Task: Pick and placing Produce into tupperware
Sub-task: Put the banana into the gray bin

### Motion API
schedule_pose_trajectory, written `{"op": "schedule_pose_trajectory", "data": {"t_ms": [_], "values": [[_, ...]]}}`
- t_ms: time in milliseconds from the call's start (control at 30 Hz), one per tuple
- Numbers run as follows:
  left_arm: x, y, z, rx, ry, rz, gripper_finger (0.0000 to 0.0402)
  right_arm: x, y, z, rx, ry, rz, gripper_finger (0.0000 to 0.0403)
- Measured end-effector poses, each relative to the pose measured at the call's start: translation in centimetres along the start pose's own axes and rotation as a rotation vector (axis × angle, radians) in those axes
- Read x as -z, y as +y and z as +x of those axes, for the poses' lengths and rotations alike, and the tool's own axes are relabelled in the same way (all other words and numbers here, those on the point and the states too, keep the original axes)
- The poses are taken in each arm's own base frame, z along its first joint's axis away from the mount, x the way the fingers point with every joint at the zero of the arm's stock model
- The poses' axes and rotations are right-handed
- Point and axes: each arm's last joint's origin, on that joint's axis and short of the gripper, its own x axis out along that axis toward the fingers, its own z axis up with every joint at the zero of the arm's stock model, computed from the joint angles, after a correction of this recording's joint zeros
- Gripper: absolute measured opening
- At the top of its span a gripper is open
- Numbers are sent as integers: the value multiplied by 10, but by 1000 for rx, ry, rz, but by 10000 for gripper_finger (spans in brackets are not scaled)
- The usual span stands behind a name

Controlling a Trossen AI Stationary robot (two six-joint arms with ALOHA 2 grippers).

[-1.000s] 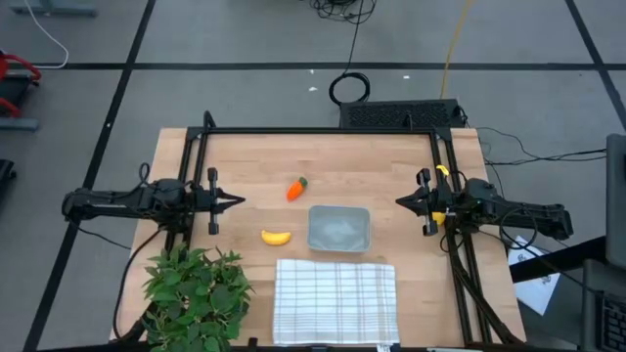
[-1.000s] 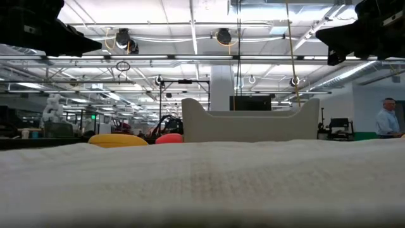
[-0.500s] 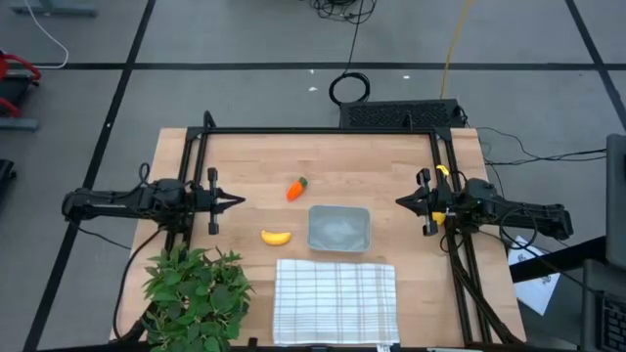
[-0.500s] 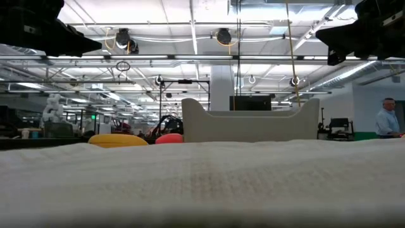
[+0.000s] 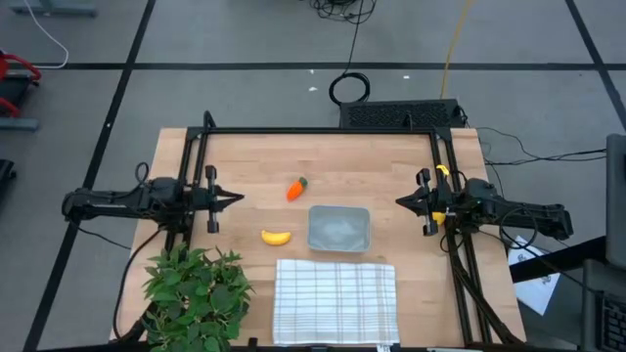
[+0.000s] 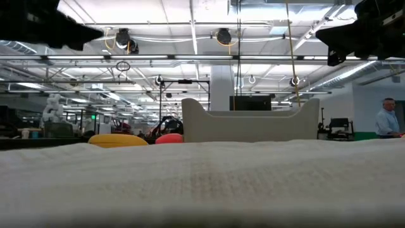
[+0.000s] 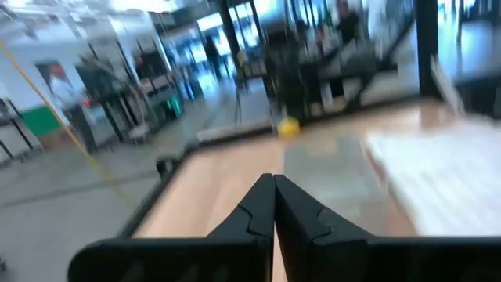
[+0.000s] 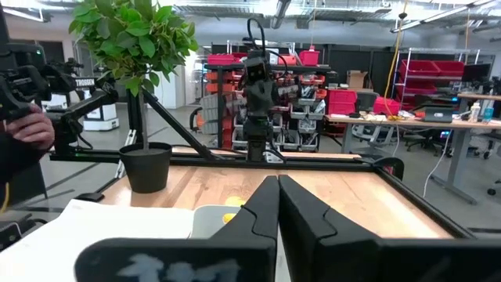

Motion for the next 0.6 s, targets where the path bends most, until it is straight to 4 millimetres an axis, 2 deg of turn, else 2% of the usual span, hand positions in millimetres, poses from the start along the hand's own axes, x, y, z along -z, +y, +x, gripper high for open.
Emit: {"op": "schedule_pose_trajectory", "data": {"t_ms": [200,300,400,600], "values": [[-14,4,-1,-32,-146,-100,8,0,0,0,0,0,18,0],[-15,4,-1,-11,-163,-182,8,0,0,0,0,0,18,0],[-16,4,-1,-10,-176,-192,8,0,0,0,0,0,9,0],[-10,4,3,-48,-52,-217,8,0,0,0,0,1,4,0]]}}
